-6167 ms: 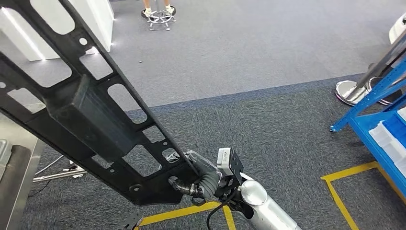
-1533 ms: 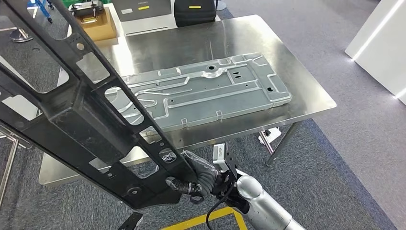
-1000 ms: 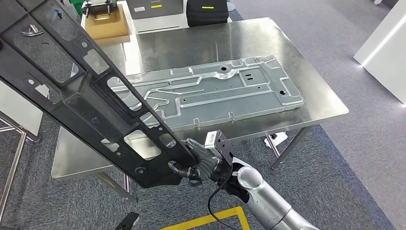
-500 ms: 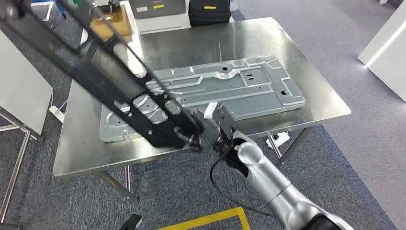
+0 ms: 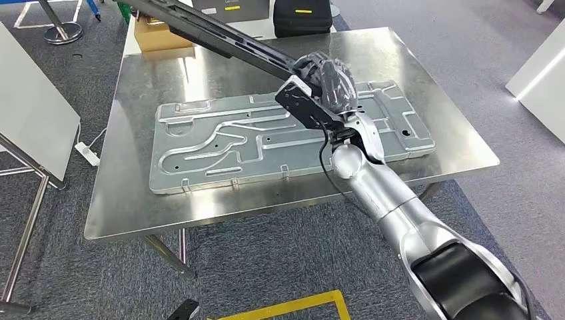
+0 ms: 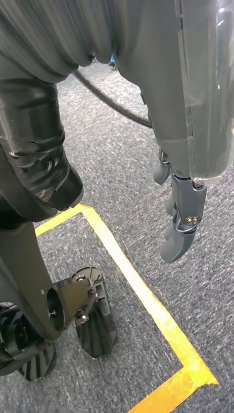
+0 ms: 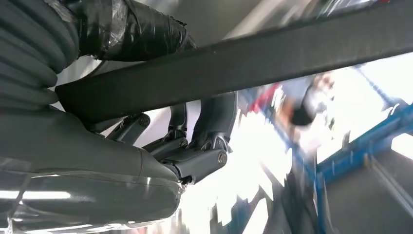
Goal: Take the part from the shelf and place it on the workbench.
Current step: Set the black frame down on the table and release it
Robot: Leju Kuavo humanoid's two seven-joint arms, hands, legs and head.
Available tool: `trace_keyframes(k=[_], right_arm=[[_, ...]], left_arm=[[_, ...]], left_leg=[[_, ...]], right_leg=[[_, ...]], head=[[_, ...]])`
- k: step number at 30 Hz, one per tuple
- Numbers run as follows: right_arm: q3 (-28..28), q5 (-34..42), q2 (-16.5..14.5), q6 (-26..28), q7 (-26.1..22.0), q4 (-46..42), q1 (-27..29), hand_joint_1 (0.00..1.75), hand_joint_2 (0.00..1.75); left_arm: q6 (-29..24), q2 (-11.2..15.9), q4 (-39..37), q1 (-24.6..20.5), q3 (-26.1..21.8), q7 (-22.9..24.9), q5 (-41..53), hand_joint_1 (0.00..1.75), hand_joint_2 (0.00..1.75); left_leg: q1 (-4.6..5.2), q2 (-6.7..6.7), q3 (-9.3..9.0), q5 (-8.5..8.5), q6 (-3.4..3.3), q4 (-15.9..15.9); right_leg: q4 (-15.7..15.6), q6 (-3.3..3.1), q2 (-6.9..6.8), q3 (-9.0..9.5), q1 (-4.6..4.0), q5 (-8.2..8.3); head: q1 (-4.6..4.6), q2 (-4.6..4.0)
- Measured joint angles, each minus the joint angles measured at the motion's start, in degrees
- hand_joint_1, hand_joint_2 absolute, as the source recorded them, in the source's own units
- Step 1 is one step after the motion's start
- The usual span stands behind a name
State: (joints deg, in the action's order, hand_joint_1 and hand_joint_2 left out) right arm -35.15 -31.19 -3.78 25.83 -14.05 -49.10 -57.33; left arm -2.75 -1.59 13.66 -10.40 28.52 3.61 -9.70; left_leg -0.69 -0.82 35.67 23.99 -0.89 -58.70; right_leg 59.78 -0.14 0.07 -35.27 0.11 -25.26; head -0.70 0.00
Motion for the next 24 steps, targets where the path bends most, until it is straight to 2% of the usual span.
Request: trace_keyframes(k=[2, 4, 5, 6, 8, 9, 10, 11, 12, 14, 15, 18, 19, 21, 23, 24], right_arm=[[-1.2, -7.4, -0.3, 3.3, 2.5, 3.6, -1.4, 1.75, 1.75], [-2.6, -13.9, -0.7, 5.6, 5.0, 6.8, -2.1, 1.75, 1.75], [-3.3, -16.7, -0.9, 6.6, 6.1, 8.3, -2.5, 1.75, 1.75], [-4.2, -19.2, -1.0, 7.5, 6.9, 9.7, -2.8, 1.75, 1.75], [-5.9, -22.0, -1.2, 8.7, 7.9, 12.3, -3.1, 1.75, 1.75], [-6.5, -22.6, -1.2, 8.9, 8.1, 13.4, -3.1, 1.75, 1.75], [-7.0, -22.8, -1.3, 9.0, 8.2, 14.2, -3.1, 1.75, 1.75], [-7.4, -23.0, -1.4, 9.0, 8.3, 14.8, -3.2, 1.75, 1.75], [-7.7, -23.6, -1.4, 9.1, 8.6, 15.3, -3.2, 1.75, 1.75], [-8.3, -25.7, -1.5, 9.3, 9.6, 16.4, -3.6, 1.75, 1.75], [-8.6, -27.0, -1.6, 9.5, 10.2, 17.0, -3.7, 1.75, 1.75], [-9.2, -29.8, -1.6, 10.1, 11.9, 18.5, -3.9, 1.75, 1.75], [-9.3, -30.7, -1.6, 10.5, 12.6, 19.0, -3.9, 1.75, 1.75], [-9.4, -32.4, -1.6, 11.7, 14.1, 20.1, -3.8, 1.75, 1.75], [-9.5, -34.3, -1.5, 12.5, 15.5, 21.0, -3.2, 1.75, 1.75], [-9.5, -35.3, -1.4, 12.7, 16.0, 21.2, -2.7, 1.75, 1.75]], left_arm=[[0.4, 0.0, 0.0, 0.0, 0.0, 0.3, 0.4, 0.0, 1.75], [0.7, 0.1, 0.0, 0.0, 0.0, 0.6, 0.8, 0.0, 1.75], [0.9, 0.1, 0.0, 0.0, 0.0, 0.6, 0.9, 0.0, 1.75], [1.0, 0.2, 0.0, 0.0, 0.0, 0.7, 1.1, 0.0, 1.75], [1.1, 0.2, 0.0, 0.1, 0.0, 0.7, 1.1, 0.0, 1.75], [1.1, 0.2, 0.0, 0.1, 0.0, 0.8, 1.2, 0.0, 1.75], [1.1, 0.2, 0.0, 0.2, 0.0, 0.8, 1.2, 0.0, 1.75], [1.1, 0.3, 0.0, 0.2, 0.0, 0.9, 1.2, 0.0, 1.75], [1.0, 0.4, 0.0, 0.2, 0.0, 0.9, 1.2, 0.0, 1.75], [1.0, 0.5, 0.0, 0.1, 0.0, 1.0, 1.4, 0.0, 1.75], [1.0, 0.5, 0.0, 0.1, 0.0, 1.1, 1.5, 0.0, 1.75], [1.1, 0.5, 0.0, 0.2, 0.0, 1.4, 1.6, 0.0, 1.75], [1.1, 0.5, 0.0, 0.2, 0.0, 1.5, 1.6, 0.0, 1.75], [0.9, 0.5, 0.0, 0.2, 0.0, 1.6, 1.6, 0.0, 1.75], [0.7, 0.5, 0.0, 0.2, 0.0, 1.8, 1.6, 0.0, 1.75], [0.7, 0.5, 0.0, 0.3, 0.0, 1.9, 1.6, 0.0, 1.75]], left_leg=[[0.03, -0.05, 0.0, -0.18, 0.67, 0.2], [-0.01, 0.02, 0.34, 0.56, 1.24, -0.6], [0.0, 0.11, 1.13, 1.72, 1.49, -2.4], [-0.08, 0.25, 2.59, 3.45, 1.67, -5.5], [-0.13, 0.41, 6.33, 6.71, 2.0, -13.2], [-0.14, 0.44, 7.62, 7.21, 2.09, -15.6], [-0.14, 0.45, 7.87, 6.5, 2.11, -15.7], [-0.14, 0.47, 6.94, 4.78, 2.06, -13.6], [-0.14, 0.53, 5.11, 2.52, 1.94, -9.6], [-0.01, 0.6, 1.58, -0.09, 1.52, -2.6], [0.06, 0.61, 0.74, -0.42, 1.3, -0.8], [0.0, 0.47, 0.59, -0.31, 0.56, 0.0], [-0.11, 0.45, 0.48, -0.39, 0.2, 0.1], [-0.32, 0.47, 0.3, -0.51, -0.44, 0.4], [-0.31, 0.46, 0.29, -0.44, -0.73, 0.4], [-0.31, 0.45, 0.27, -0.4, -0.76, 0.4]], right_leg=[[-0.7, -0.2, -0.03, 0.17, -0.08, -0.07], [-1.4, -0.71, -0.21, 0.54, 0.25, 0.28], [-1.7, -1.0, -0.3, 0.72, 0.47, 0.46], [-1.9, -1.2, -0.39, 0.84, 0.54, 0.55], [-1.9, -1.38, -0.4, 0.84, 0.48, 0.51], [-1.8, -1.4, -0.4, 0.84, 0.43, 0.44], [-1.7, -1.4, -0.4, 0.85, 0.4, 0.34], [-1.5, -1.34, -0.38, 0.89, 0.4, 0.19], [-1.3, -1.22, -0.37, 0.93, 0.4, -0.03], [-0.8, -0.81, -0.33, 0.8, 0.17, -0.47], [-0.6, -0.57, -0.32, 0.68, 0.05, -0.59], [-0.5, 0.17, -0.33, 0.52, -0.04, -0.78], [0.1, 0.45, -0.29, 0.32, 0.01, -1.29], [4.5, 0.97, -0.19, -1.7, 0.18, -3.88], [12.3, 1.31, -0.15, -5.63, 0.28, -7.28], [15.3, 1.41, -0.15, -7.29, 0.32, -8.1]], head=[[0.01, 0.0], [0.03, 0.0], [0.05, 0.0], [0.07, 0.0], [0.08, 0.0], [0.08, 0.0], [0.08, 0.0], [0.09, 0.0], [0.08, 0.0], [0.05, 0.0], [0.03, 0.0], [0.02, 0.0], [0.02, 0.0], [0.01, 0.0], [0.01, 0.0], [0.01, 0.0]])
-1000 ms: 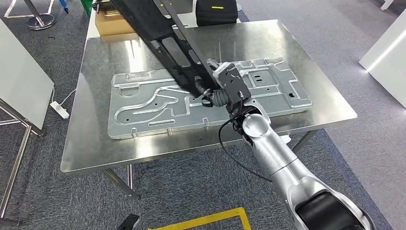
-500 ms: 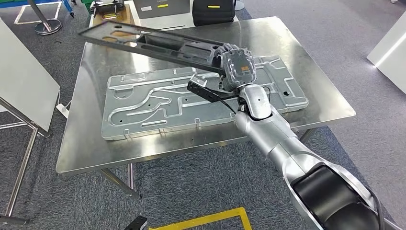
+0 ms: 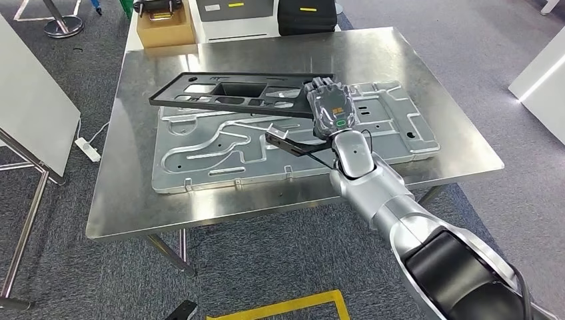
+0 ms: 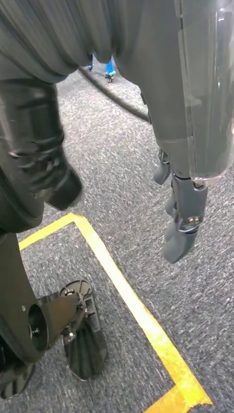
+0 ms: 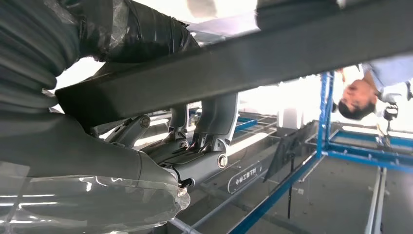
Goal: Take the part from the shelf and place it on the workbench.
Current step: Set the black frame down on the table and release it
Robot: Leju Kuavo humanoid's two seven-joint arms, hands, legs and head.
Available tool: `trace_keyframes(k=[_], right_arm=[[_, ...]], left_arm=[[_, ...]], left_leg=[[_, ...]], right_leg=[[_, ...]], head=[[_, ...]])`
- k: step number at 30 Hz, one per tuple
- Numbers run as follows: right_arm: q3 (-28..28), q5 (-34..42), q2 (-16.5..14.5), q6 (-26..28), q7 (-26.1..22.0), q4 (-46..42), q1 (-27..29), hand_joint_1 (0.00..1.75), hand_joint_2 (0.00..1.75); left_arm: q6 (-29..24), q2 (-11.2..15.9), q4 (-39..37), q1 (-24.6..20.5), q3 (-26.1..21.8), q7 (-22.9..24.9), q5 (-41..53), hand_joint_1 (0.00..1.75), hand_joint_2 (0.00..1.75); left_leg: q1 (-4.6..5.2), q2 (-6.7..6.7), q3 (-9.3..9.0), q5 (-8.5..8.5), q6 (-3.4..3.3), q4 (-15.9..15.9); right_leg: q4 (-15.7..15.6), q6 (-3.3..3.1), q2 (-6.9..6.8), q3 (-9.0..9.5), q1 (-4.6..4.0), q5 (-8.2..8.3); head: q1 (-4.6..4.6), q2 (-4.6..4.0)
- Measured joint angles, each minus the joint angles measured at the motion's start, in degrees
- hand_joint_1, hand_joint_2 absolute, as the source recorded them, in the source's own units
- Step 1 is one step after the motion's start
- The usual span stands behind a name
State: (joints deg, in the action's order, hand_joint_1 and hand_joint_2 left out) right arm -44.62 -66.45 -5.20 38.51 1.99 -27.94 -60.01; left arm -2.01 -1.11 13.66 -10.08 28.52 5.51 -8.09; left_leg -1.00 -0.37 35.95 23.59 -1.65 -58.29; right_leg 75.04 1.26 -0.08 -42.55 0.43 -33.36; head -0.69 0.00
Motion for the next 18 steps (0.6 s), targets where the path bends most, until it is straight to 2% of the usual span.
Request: trace_keyframes(k=[1, 2, 4, 5, 6, 8, 11, 13, 15, 16, 17, 18], right_arm=[[0.1, -1.0, 0.1, 0.1, 0.4, 0.1, 0.5, 1.75, 1.75], [0.4, -2.0, 0.2, 0.1, 0.6, 0.2, 0.9, 1.75, 1.75], [1.3, -3.6, 0.2, 0.1, 0.7, 0.2, 1.4, 1.75, 1.75], [2.0, -4.1, 0.2, 0.1, 0.7, 0.2, 1.6, 1.75, 1.75], [2.7, -4.4, 0.2, 0.1, 0.5, 0.2, 1.7, 1.75, 1.75], [4.1, -4.6, 0.2, 0.2, 0.1, 0.3, 2.2, 1.75, 1.75], [5.8, -4.6, 0.0, 0.3, -0.2, 0.4, 2.6, 1.75, 1.75], [6.3, -4.5, -0.2, 0.3, -0.3, 0.5, 2.6, 1.75, 1.75], [6.6, -4.5, -0.3, 0.3, -0.5, 0.7, 2.9, 1.75, 1.75], [6.7, -4.5, -0.4, 0.3, -0.6, 0.8, 3.2, 1.75, 1.75], [6.8, -4.5, -0.4, 0.4, -0.8, 1.0, 3.3, 1.75, 1.75], [7.0, -4.5, -0.5, 0.4, -0.9, 1.1, 3.5, 1.75, 1.75]], left_arm=[[0.1, 0.0, 0.0, 0.1, 0.0, 0.1, 0.0, 0.0, 1.75], [0.2, 0.0, 0.0, 0.2, 0.0, 0.2, 0.0, 0.0, 1.75], [0.3, 0.0, 0.0, 0.4, 0.0, 0.3, 0.0, 0.0, 1.75], [0.3, 0.0, 0.0, 0.5, -0.1, 0.3, 0.0, 0.0, 1.75], [0.4, 0.0, 0.0, 0.5, -0.1, 0.3, 0.0, 0.0, 1.75], [0.4, 0.0, 0.0, 0.7, -0.2, 0.3, 0.0, 0.0, 1.75], [0.4, 0.1, 0.0, 0.8, -0.3, 0.4, 0.0, 0.0, 1.75], [0.4, 0.1, 0.0, 0.8, -0.3, 0.4, 0.0, 0.0, 1.75], [0.4, 0.1, 0.0, 1.0, -0.4, 0.4, 0.0, 0.0, 1.75], [0.4, 0.1, 0.0, 1.2, -0.4, 0.4, 0.0, 0.0, 1.75], [0.3, 0.1, 0.0, 1.3, -0.4, 0.4, 0.0, 0.0, 1.75], [0.1, 0.1, 0.0, 1.4, -0.4, 0.4, 0.0, 0.0, 1.75]], left_leg=[[0.0, -0.02, -0.04, 0.05, -0.02, 0.0], [0.0, -0.04, -0.12, 0.12, 0.02, -0.1], [0.0, -0.09, -0.33, 0.33, 0.26, -0.2], [0.08, -0.11, -0.35, 0.43, 0.47, -0.2], [0.15, -0.11, -0.32, 0.5, 0.7, -0.2], [0.29, -0.12, -0.27, 0.55, 1.25, -0.1], [0.24, -0.04, -0.14, 1.45, 2.22, -1.0], [0.18, 0.04, 2.21, 4.09, 2.63, -6.1], [0.17, 0.06, 6.24, 6.9, 2.83, -13.8], [0.18, 0.06, 7.64, 7.19, 2.85, -16.1], [0.18, 0.06, 7.99, 6.31, 2.8, -16.2], [0.2, 0.06, 7.18, 4.33, 2.65, -13.9]], right_leg=[[1.3, 0.03, 0.0, -0.87, 0.03, 0.14], [-0.1, -0.03, 0.0, -0.45, 0.06, 1.61], [-8.0, -0.37, 0.01, 2.94, 0.08, 5.92], [-12.0, -0.57, 0.04, 4.81, -0.07, 7.62], [-14.5, -0.77, 0.07, 5.93, -0.21, 8.42], [-15.9, -1.16, 0.12, 6.53, -0.6, 8.54], [-16.5, -2.2, 0.12, 7.06, -0.24, 8.67], [-16.9, -2.9, 0.14, 7.55, -0.05, 8.32], [-16.8, -3.28, 0.11, 7.93, -0.21, 7.83], [-16.6, -3.33, 0.1, 8.18, -0.3, 7.69], [-16.4, -3.29, 0.1, 8.48, -0.36, 7.51], [-16.2, -3.22, 0.14, 8.85, -0.4, 7.24]], head=[[0.0, 0.0], [-0.01, 0.0], [-0.01, 0.0], [-0.01, 0.0], [0.01, 0.0], [0.02, 0.0], [0.04, 0.0], [0.07, 0.0], [0.07, 0.0], [0.08, 0.0], [0.08, 0.0], [0.08, 0.0]])
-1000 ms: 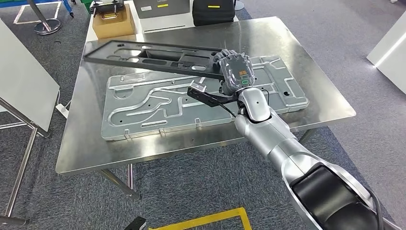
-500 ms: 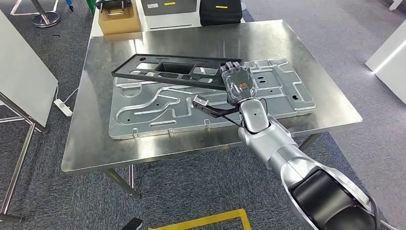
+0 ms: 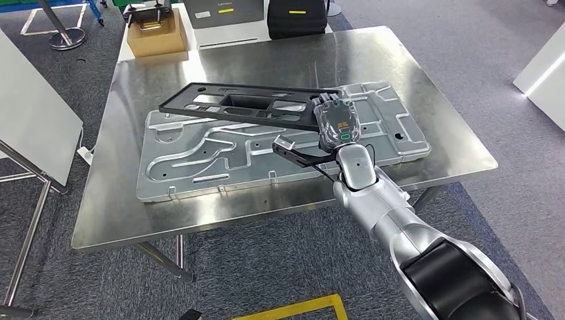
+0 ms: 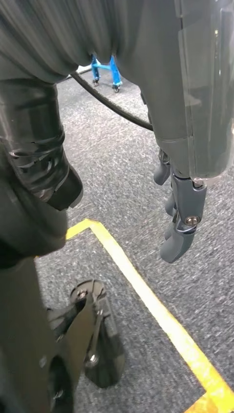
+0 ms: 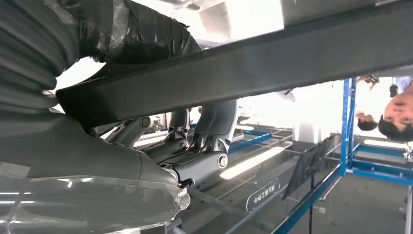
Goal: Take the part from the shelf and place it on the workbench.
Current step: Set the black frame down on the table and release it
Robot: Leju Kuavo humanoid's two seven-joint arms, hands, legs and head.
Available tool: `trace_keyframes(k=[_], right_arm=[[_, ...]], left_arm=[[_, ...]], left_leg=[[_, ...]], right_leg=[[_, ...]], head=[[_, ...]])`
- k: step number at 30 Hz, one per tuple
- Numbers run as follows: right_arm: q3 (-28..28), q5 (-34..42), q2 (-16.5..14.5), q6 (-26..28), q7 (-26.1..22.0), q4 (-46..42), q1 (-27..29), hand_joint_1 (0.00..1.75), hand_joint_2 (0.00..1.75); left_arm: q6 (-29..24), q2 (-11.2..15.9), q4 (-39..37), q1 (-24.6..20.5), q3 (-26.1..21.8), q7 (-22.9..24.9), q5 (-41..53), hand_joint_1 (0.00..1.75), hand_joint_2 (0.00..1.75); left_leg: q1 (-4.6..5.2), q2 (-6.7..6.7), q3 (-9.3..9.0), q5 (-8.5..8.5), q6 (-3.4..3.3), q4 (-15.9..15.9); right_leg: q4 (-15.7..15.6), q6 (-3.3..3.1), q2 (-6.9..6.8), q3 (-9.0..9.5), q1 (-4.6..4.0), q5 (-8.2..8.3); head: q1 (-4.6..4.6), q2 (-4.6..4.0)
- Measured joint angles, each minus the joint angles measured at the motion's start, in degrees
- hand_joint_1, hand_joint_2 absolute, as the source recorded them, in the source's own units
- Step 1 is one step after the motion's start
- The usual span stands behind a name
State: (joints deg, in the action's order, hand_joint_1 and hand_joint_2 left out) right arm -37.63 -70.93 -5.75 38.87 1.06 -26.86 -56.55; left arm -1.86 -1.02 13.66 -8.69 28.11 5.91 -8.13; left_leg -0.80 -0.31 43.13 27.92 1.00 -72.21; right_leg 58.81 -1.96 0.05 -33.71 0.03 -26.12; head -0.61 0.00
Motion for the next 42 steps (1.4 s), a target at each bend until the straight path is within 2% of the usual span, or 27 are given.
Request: trace_keyframes(k=[2, 3, 5, 8, 9, 10, 12, 13, 14, 15, 17, 18, 20, 23, 24, 25, 27, 28, 29, 30, 33, 34, 35, 37, 39, 41, 42], right_arm=[[0.4, 0.0, -0.1, 0.0, -0.3, 0.2, 0.0, 1.75, 1.75], [0.6, 0.0, -0.2, 0.0, -0.4, 0.3, 0.0, 1.75, 1.75], [1.0, 0.1, -0.3, 0.1, -0.6, 0.6, 0.1, 1.75, 1.75], [1.5, 0.4, -0.5, 0.2, -1.0, 0.9, 0.1, 1.75, 1.75], [1.7, 0.5, -0.6, 0.2, -1.2, 1.0, 0.1, 1.75, 1.75], [2.0, 0.7, -0.6, 0.2, -1.4, 1.1, 0.1, 1.75, 1.75], [2.3, 1.0, -0.5, 0.2, -1.7, 1.4, 0.3, 1.75, 1.75], [2.5, 1.3, -0.5, 0.2, -2.0, 1.6, 0.5, 1.75, 1.75], [2.6, 1.7, -0.5, 0.0, -2.4, 1.9, 0.6, 1.75, 1.75], [2.8, 2.2, -0.6, -0.3, -3.0, 2.1, 0.6, 1.75, 1.75], [3.1, 3.0, -0.6, -1.0, -4.1, 2.5, 0.6, 1.75, 1.75], [3.3, 3.3, -0.6, -1.3, -4.5, 2.6, 0.6, 1.75, 1.75], [3.5, 3.6, -0.8, -2.4, -5.2, 3.0, 0.5, 1.75, 1.75], [3.6, 4.5, -1.0, -7.5, -7.2, 3.5, 0.3, 1.75, 1.75], [3.6, 4.9, -1.2, -10.2, -8.1, 3.7, 0.1, 1.75, 1.75], [3.6, 5.2, -1.4, -12.8, -8.9, 3.9, -0.2, 1.75, 1.75], [3.6, 6.0, -1.8, -17.8, -10.5, 4.2, -0.6, 1.75, 1.75], [3.6, 6.3, -1.9, -19.6, -11.0, 4.4, -0.6, 1.75, 1.75], [3.6, 6.6, -2.0, -21.1, -11.4, 4.6, -0.7, 1.75, 1.75], [3.6, 6.8, -2.1, -22.0, -11.7, 4.7, -0.8, 1.75, 1.75], [3.6, 7.2, -2.3, -22.9, -12.0, 4.9, -1.1, 1.75, 1.75], [3.6, 7.3, -2.4, -23.0, -12.0, 4.9, -1.2, 1.75, 1.75], [3.6, 7.3, -2.4, -23.2, -12.1, 5.0, -1.3, 1.75, 1.75], [3.6, 7.3, -2.4, -23.4, -12.2, 5.1, -1.3, 1.75, 1.75], [3.5, 7.5, -2.4, -23.5, -12.2, 5.2, -1.5, 0.87, 0.87], [3.3, 7.8, -2.3, -23.6, -12.2, 5.4, -1.6, 0.0, 0.0], [3.1, 8.0, -2.3, -23.7, -12.3, 5.5, -1.5, 0.0, 0.0]], left_arm=[[-0.2, 0.1, 0.0, 0.0, -0.1, 0.0, 0.0, 0.0, 1.75], [-0.3, 0.1, 0.0, 0.0, -0.2, 0.0, 0.0, 0.0, 1.75], [-0.6, 0.1, 0.0, 0.0, -0.3, 0.0, 0.1, 0.0, 1.75], [-0.8, 0.0, 0.0, 0.1, -0.6, 0.0, 0.2, 0.0, 1.75], [-0.8, 0.0, 0.0, 0.1, -0.6, 0.0, 0.2, 0.0, 1.75], [-0.8, 0.0, 0.0, 0.0, -0.7, -0.1, 0.2, 0.0, 1.75], [-0.9, 0.0, 0.0, 0.0, -0.8, -0.1, 0.2, 0.0, 1.75], [-0.9, 0.0, 0.0, 0.0, -0.8, -0.1, 0.2, 0.0, 1.75], [-0.9, 0.0, 0.0, 0.1, -0.8, -0.1, 0.2, 0.0, 1.75], [-0.9, 0.0, 0.0, 0.1, -0.8, -0.2, 0.2, 0.0, 1.75], [-0.9, -0.1, 0.0, 0.2, -0.9, -0.4, 0.2, 0.0, 1.75], [-0.9, -0.1, 0.0, 0.1, -0.9, -0.5, 0.2, 0.0, 1.75], [-1.0, -0.1, 0.0, 0.1, -0.9, -0.7, 0.2, 0.0, 1.75], [-1.3, -0.1, 0.0, 0.2, -1.0, -1.0, 0.1, 0.0, 1.75], [-1.5, -0.1, 0.0, 0.2, -1.0, -1.1, 0.0, 0.0, 1.75], [-1.7, 0.0, 0.0, 0.2, -1.0, -1.2, -0.1, 0.0, 1.75], [-1.9, -0.1, 0.0, 0.2, -1.2, -1.7, -0.4, 0.0, 1.75], [-2.0, -0.1, 0.0, 0.3, -1.3, -1.9, -0.5, 0.0, 1.75], [-2.0, 0.0, 0.0, 0.4, -1.4, -2.1, -0.6, 0.0, 1.75], [-2.1, 0.0, 0.0, 0.4, -1.5, -2.2, -0.7, 0.0, 1.75], [-2.2, 0.1, 0.0, 0.4, -2.1, -2.7, -0.8, 0.0, 1.75], [-2.2, 0.1, 0.0, 0.4, -2.2, -2.7, -0.8, 0.0, 1.75], [-2.2, 0.2, 0.0, 0.4, -2.3, -2.8, -0.9, 0.0, 1.75], [-2.4, 0.2, 0.0, 0.4, -2.4, -3.0, -1.1, 0.0, 1.75], [-2.8, 0.1, 0.0, 0.4, -2.5, -3.4, -1.4, 0.0, 1.75], [-3.4, 0.1, 0.0, 0.4, -2.7, -4.3, -1.6, 0.0, 1.75], [-3.6, 0.1, 0.0, 0.3, -2.9, -4.7, -1.7, 0.0, 1.75]], left_leg=[[0.17, -0.01, -3.32, -4.47, -0.52, 7.6], [0.32, -0.01, -4.74, -5.54, -0.83, 10.7], [0.59, -0.03, -5.81, -5.36, -1.29, 13.0], [0.16, -0.02, -6.32, -5.22, -1.92, 14.0], [-0.04, -0.01, -6.62, -5.23, -2.17, 14.3], [-0.15, 0.01, -6.88, -5.19, -2.4, 14.5], [-0.15, -0.01, -7.06, -5.01, -2.73, 14.6], [-0.16, -0.03, -7.1, -4.9, -2.78, 14.5], [-0.18, -0.07, -7.16, -4.77, -2.74, 14.4], [-0.22, -0.11, -7.25, -4.59, -2.62, 14.2], [-0.31, -0.19, -7.45, -4.08, -2.19, 13.8], [-0.25, -0.21, -7.44, -3.86, -1.88, 13.6], [-0.08, -0.21, -7.31, -3.73, -1.23, 13.5], [-0.18, -0.12, -7.25, -3.38, -0.35, 13.3], [-0.25, -0.07, -6.76, -2.43, -0.1, 12.0], [-0.3, -0.02, -5.81, -1.0, 0.1, 9.7], [-0.31, 0.01, -2.4, 2.72, 0.35, 2.1], [-0.31, 0.01, -0.87, 3.79, 0.37, -1.1], [-0.3, 0.0, -0.05, 3.9, 0.3, -2.7], [-0.27, 0.0, -0.53, 2.75, 0.12, -1.7], [0.08, 0.06, -6.15, -2.42, -0.98, 9.6], [0.27, 0.08, -7.44, -3.12, -1.27, 12.2], [0.47, 0.08, -8.03, -3.22, -1.48, 13.4], [0.52, 0.01, -8.22, -3.4, -1.76, 13.8], [0.2, 0.11, -8.58, -3.86, -2.28, 14.6], [-0.03, 0.26, -8.78, -4.2, -2.67, 15.1], [-0.04, 0.28, -8.74, -4.23, -2.77, 15.1]], right_leg=[[0.2, 0.28, 0.06, 0.63, -0.13, -0.75], [0.3, 0.49, 0.08, 0.73, -0.2, -1.04], [0.4, 0.96, 0.09, 0.61, -0.31, -1.29], [0.9, 1.77, 0.08, 0.48, -0.31, -2.12], [2.4, 2.06, 0.09, -0.18, -0.3, -3.1], [5.3, 2.34, 0.09, -1.59, -0.18, -4.56], [13.0, 2.81, 0.09, -5.88, 0.15, -7.42], [15.8, 2.99, 0.08, -7.69, 0.36, -7.84], [16.4, 3.11, 0.05, -8.56, 0.55, -7.16], [14.6, 3.18, 0.02, -8.17, 0.72, -5.31], [7.3, 3.16, -0.02, -5.17, 0.93, -1.0], [3.9, 3.09, -0.02, -3.71, 0.85, 0.4], [1.2, 2.72, 0.1, -2.6, 0.63, 0.91], [0.8, 1.65, 0.2, -2.45, 0.65, 1.16], [0.6, 1.23, 0.18, -2.32, 0.73, 1.26], [0.5, 0.91, 0.15, -2.22, 0.79, 1.32], [0.5, 0.51, 0.14, -2.19, 0.6, 1.3], [0.5, 0.44, 0.14, -2.17, 0.47, 1.28], [0.5, 0.39, 0.16, -2.14, 0.33, 1.24], [0.5, 0.35, 0.17, -2.05, 0.21, 1.21], [0.6, 0.44, 0.25, -1.76, -0.08, 1.05], [0.6, 0.62, 0.28, -1.77, -0.11, 1.04], [0.6, 0.88, 0.31, -1.81, -0.11, 1.06], [0.4, 1.52, 0.35, -1.77, -0.12, 1.15], [1.4, 2.14, 0.31, -2.15, -0.13, 0.25], [6.6, 2.68, 0.26, -4.53, 0.11, -2.81], [10.5, 2.9, 0.24, -6.36, 0.25, -4.63]], head=[[-0.01, 0.0], [-0.02, 0.0], [-0.02, 0.0], [-0.03, 0.0], [-0.04, 0.0], [-0.06, 0.0], [-0.07, 0.0], [-0.09, 0.0], [-0.09, 0.0], [-0.08, 0.0], [-0.08, 0.0], [-0.09, 0.0], [-0.07, 0.0], [-0.05, 0.0], [-0.05, 0.0], [-0.04, 0.0], [-0.03, 0.0], [-0.04, 0.0], [-0.03, 0.0], [-0.03, 0.0], [-0.04, 0.0], [-0.04, 0.0], [-0.04, 0.0], [-0.04, 0.0], [-0.08, 0.0], [-0.12, 0.0], [-0.15, 0.0]])
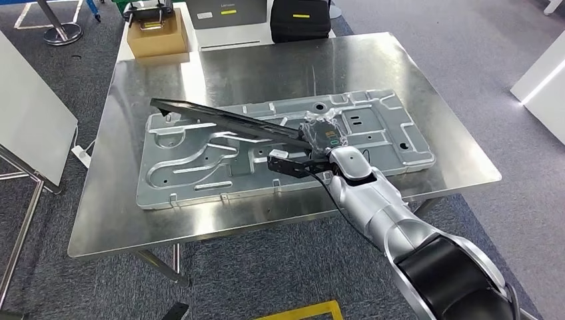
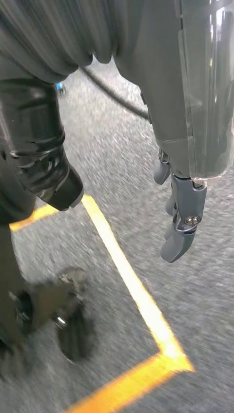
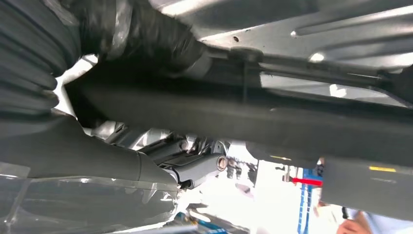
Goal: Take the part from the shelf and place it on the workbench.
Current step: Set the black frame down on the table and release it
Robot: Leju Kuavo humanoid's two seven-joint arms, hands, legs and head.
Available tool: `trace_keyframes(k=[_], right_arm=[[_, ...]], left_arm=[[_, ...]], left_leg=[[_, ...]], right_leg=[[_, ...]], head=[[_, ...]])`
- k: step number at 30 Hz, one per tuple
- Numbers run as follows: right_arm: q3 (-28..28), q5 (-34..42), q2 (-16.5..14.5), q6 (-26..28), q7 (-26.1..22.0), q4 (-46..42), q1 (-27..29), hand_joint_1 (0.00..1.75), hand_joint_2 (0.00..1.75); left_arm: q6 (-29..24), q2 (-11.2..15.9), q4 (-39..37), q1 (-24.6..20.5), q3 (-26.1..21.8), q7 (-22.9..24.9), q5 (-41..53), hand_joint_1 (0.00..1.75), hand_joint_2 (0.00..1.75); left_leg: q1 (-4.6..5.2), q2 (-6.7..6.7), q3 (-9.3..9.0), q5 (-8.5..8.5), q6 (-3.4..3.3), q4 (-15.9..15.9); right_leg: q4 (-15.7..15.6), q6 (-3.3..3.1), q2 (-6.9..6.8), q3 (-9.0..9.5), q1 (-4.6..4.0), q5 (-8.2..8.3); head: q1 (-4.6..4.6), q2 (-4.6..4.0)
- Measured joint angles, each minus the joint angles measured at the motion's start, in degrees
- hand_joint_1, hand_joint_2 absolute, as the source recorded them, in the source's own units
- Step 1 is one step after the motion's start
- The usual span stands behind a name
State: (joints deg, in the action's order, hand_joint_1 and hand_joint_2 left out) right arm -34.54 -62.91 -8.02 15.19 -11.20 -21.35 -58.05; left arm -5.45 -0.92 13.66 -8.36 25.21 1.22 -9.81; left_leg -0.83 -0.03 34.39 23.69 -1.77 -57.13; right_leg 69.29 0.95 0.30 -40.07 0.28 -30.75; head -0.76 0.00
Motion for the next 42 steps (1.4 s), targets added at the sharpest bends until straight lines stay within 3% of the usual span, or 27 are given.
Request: trace_keyframes(k=[1, 2, 3, 5, 7, 8, 12, 14, 16, 18, 19, 20, 22, 24, 28, 30, 32, 33, 34, 35, 36, 37, 39, 42], right_arm=[[-0.2, 0.3, 0.1, -0.1, 0.0, 0.1, 0.2, 0.0, 0.0], [-0.3, 0.7, 0.2, -0.3, -0.1, 0.3, 0.3, 0.0, 0.0], [-0.3, 1.0, 0.2, -0.5, -0.1, 0.4, 0.5, 0.0, 0.0], [-0.4, 1.5, 0.3, -0.7, -0.1, 0.6, 0.3, 0.0, 0.0], [-0.5, 1.6, 0.4, -0.7, -0.1, 0.6, -0.1, 0.0, 0.0], [-0.5, 1.6, 0.4, -0.7, -0.1, 0.6, -0.2, 0.0, 0.0], [-0.7, 1.6, 0.4, -0.7, 0.0, 0.6, -0.3, 0.0, 0.0], [-1.0, 1.6, 0.5, -0.6, 0.1, 0.7, -0.5, 0.0, 0.0], [-1.1, 1.6, 0.5, -0.6, 0.2, 0.7, -0.7, 0.0, 0.0], [-1.1, 1.9, 0.5, -0.6, 0.4, 0.8, -0.6, 0.0, 0.0], [-1.2, 2.0, 0.5, -0.6, 0.5, 0.8, -0.6, 0.0, 0.0], [-1.2, 2.1, 0.5, -0.6, 0.7, 0.8, -0.7, 0.0, 0.0], [-1.4, 2.1, 0.5, -0.6, 1.0, 0.8, -1.1, 0.0, 0.0], [-1.8, 2.0, 0.5, -0.7, 1.4, 0.8, -1.8, 0.0, 0.0], [-2.3, 1.7, 0.6, -0.9, 2.2, 0.8, -2.6, 0.0, 0.0], [-2.7, 1.8, 0.8, -0.9, 2.6, 0.8, -3.1, 0.0, 0.0], [-3.1, 2.1, 0.9, -0.9, 2.8, 0.9, -3.2, 0.0, 0.0], [-3.3, 2.2, 1.0, -0.9, 2.8, 1.0, -3.0, 0.0, 0.0], [-3.5, 2.3, 1.0, -0.9, 2.8, 1.1, -2.7, 0.0, 0.0], [-3.7, 2.4, 1.0, -0.9, 2.8, 1.2, -2.6, 0.0, 0.0], [-3.8, 2.4, 1.0, -0.9, 2.8, 1.3, -2.5, 0.0, 0.0], [-4.0, 2.5, 1.0, -0.8, 2.8, 1.4, -2.5, 0.0, 0.0], [-4.1, 2.6, 1.0, -0.8, 2.9, 1.5, -2.6, 0.0, 0.0], [-4.4, 2.8, 1.0, -0.8, 2.9, 1.6, -2.4, 0.0, 0.0]], left_arm=[[-0.2, 0.0, 0.0, 0.0, -0.2, -0.3, -0.1, 0.0, 1.75], [-0.3, 0.0, 0.0, 0.0, -0.5, -0.6, -0.3, 0.0, 1.75], [-0.3, 0.0, 0.0, 0.0, -0.7, -0.9, -0.6, 0.0, 1.75], [-0.3, -0.1, 0.0, 0.0, -1.1, -1.2, -0.9, 0.0, 1.75], [-0.2, -0.1, 0.0, -0.1, -1.2, -1.4, -1.0, 0.0, 1.75], [-0.2, -0.1, 0.0, -0.1, -1.3, -1.4, -1.0, 0.0, 1.75], [-0.2, -0.1, 0.0, -0.2, -1.4, -1.4, -1.0, 0.0, 1.75], [-0.2, -0.1, 0.0, -0.4, -1.8, -1.4, -0.9, 0.0, 0.87], [-0.2, -0.1, 0.0, -0.5, -2.1, -1.4, -1.0, 0.0, 0.0], [-0.3, -0.1, 0.0, -0.5, -2.3, -1.3, -1.3, 0.0, 0.0], [-0.4, -0.1, 0.0, -0.4, -2.4, -1.3, -1.5, 0.0, 0.0], [-0.4, -0.1, 0.0, -0.5, -2.5, -1.4, -1.7, 0.0, 0.0], [-0.4, -0.1, 0.0, -0.7, -2.7, -1.6, -1.9, 0.0, 0.0], [-0.4, -0.1, 0.0, -1.1, -2.9, -1.8, -2.0, 0.0, 0.0], [-0.5, -0.1, 0.2, -1.3, -3.6, -2.1, -2.4, 0.0, 0.0], [-0.7, -0.2, 0.2, -1.4, -3.8, -2.1, -2.6, 0.0, 0.0], [-0.9, -0.2, 0.2, -1.3, -4.0, -1.9, -2.8, 0.0, 0.0], [-1.0, -0.2, 0.2, -1.2, -4.1, -1.8, -2.9, 0.0, 0.0], [-1.1, -0.2, 0.2, -1.0, -4.2, -1.6, -2.9, 0.0, 0.0], [-1.2, -0.2, 0.2, -0.8, -4.2, -1.5, -2.9, 0.0, 0.0], [-1.2, -0.2, 0.2, -0.7, -4.2, -1.4, -2.9, 0.0, 0.0], [-1.2, -0.2, 0.2, -0.6, -4.3, -1.3, -2.9, 0.0, 0.0], [-1.2, -0.2, 0.2, -0.5, -4.3, -1.3, -2.9, 0.0, 0.0], [-0.8, -0.2, 0.2, -0.1, -4.6, -1.3, -2.9, 0.0, 0.0]], left_leg=[[0.0, 0.0, 0.03, 0.0, 0.0, 0.0], [0.0, -0.01, 0.04, 0.01, 0.01, 0.0], [-0.01, -0.04, 0.04, 0.05, 0.05, -0.1], [-0.07, -0.12, 0.05, 0.25, 0.35, -0.4], [0.1, -0.16, 0.24, 0.58, 0.86, -0.9], [0.21, -0.16, 0.34, 0.69, 1.04, -1.1], [0.26, -0.17, 0.43, 0.69, 1.39, -1.2], [0.06, -0.15, 1.46, 2.44, 2.24, -3.6], [-0.1, -0.13, 4.64, 6.28, 3.03, -10.6], [-0.13, -0.12, 7.66, 8.37, 3.17, -16.9], [-0.11, -0.13, 7.88, 7.85, 3.08, -17.3], [-0.1, -0.12, 7.02, 6.39, 2.9, -15.5], [0.06, -0.12, 3.08, 2.61, 2.18, -7.5], [0.4, -0.12, 0.36, 0.97, 1.57, -1.9], [0.34, -0.09, -0.22, 0.48, 0.66, -0.3], [0.03, 0.06, -0.39, -0.05, 0.12, 0.3], [0.07, 0.14, -0.27, -0.25, -0.1, 0.3], [0.08, 0.16, -0.17, -0.3, -0.12, 0.2], [0.08, 0.15, -0.05, -0.3, -0.11, 0.1], [0.07, 0.13, 0.08, -0.29, -0.09, -0.1], [0.07, 0.09, 0.23, -0.25, -0.03, -0.3], [0.07, 0.06, 0.36, -0.17, 0.09, -0.5], [0.23, 0.0, 0.79, -0.06, 0.57, -1.1], [0.35, -0.03, 1.36, -0.37, 1.63, -1.4]], right_leg=[[3.5, 0.21, -0.01, -1.7, 0.16, -1.28], [5.4, 0.37, -0.02, -2.72, 0.31, -1.54], [5.1, 0.47, -0.05, -2.63, 0.45, -0.63], [-1.6, 0.47, -0.15, 0.47, 0.69, 3.25], [-8.0, 0.26, -0.22, 3.69, 0.53, 5.47], [-9.5, 0.17, -0.23, 4.41, 0.43, 5.64], [-9.7, -0.32, -0.13, 4.41, 0.25, 5.62], [-10.1, -1.58, -0.09, 4.45, 0.37, 5.99], [-10.5, -2.55, -0.15, 4.58, 0.39, 6.27], [-10.5, -2.64, -0.15, 4.54, 0.17, 6.26], [-10.4, -2.65, -0.14, 4.55, 0.07, 6.25], [-10.4, -2.64, -0.12, 4.59, 0.0, 6.24], [-10.3, -2.57, -0.1, 4.68, -0.13, 6.21], [-10.3, -2.2, -0.07, 4.53, -0.28, 6.24], [-9.9, -0.89, -0.09, 4.22, -0.26, 5.88], [-5.9, -0.32, -0.09, 2.38, -0.2, 3.25], [1.3, 0.07, -0.09, -0.89, -0.02, -0.48], [4.4, 0.23, -0.11, -2.23, 0.1, -1.67], [5.8, 0.35, -0.13, -2.78, 0.23, -1.85], [5.0, 0.42, -0.15, -2.31, 0.36, -0.97], [2.3, 0.42, -0.16, -0.84, 0.47, 0.76], [-1.6, 0.33, -0.17, 1.24, 0.53, 2.7], [-7.9, -0.09, -0.15, 4.5, 0.44, 4.89], [-9.5, -1.06, -0.07, 4.79, 0.15, 5.4]], head=[[0.01, 0.0], [0.01, 0.0], [0.0, 0.0], [-0.01, 0.0], [-0.01, 0.0], [-0.01, 0.0], [0.03, 0.0], [0.05, 0.0], [0.05, 0.0], [0.07, 0.0], [0.07, 0.0], [0.08, 0.0], [0.06, 0.0], [0.05, 0.0], [0.04, 0.0], [0.01, 0.0], [-0.01, 0.0], [-0.01, 0.0], [0.0, 0.0], [-0.01, 0.0], [0.0, 0.0], [-0.01, 0.0], [0.01, 0.0], [0.04, 0.0]])
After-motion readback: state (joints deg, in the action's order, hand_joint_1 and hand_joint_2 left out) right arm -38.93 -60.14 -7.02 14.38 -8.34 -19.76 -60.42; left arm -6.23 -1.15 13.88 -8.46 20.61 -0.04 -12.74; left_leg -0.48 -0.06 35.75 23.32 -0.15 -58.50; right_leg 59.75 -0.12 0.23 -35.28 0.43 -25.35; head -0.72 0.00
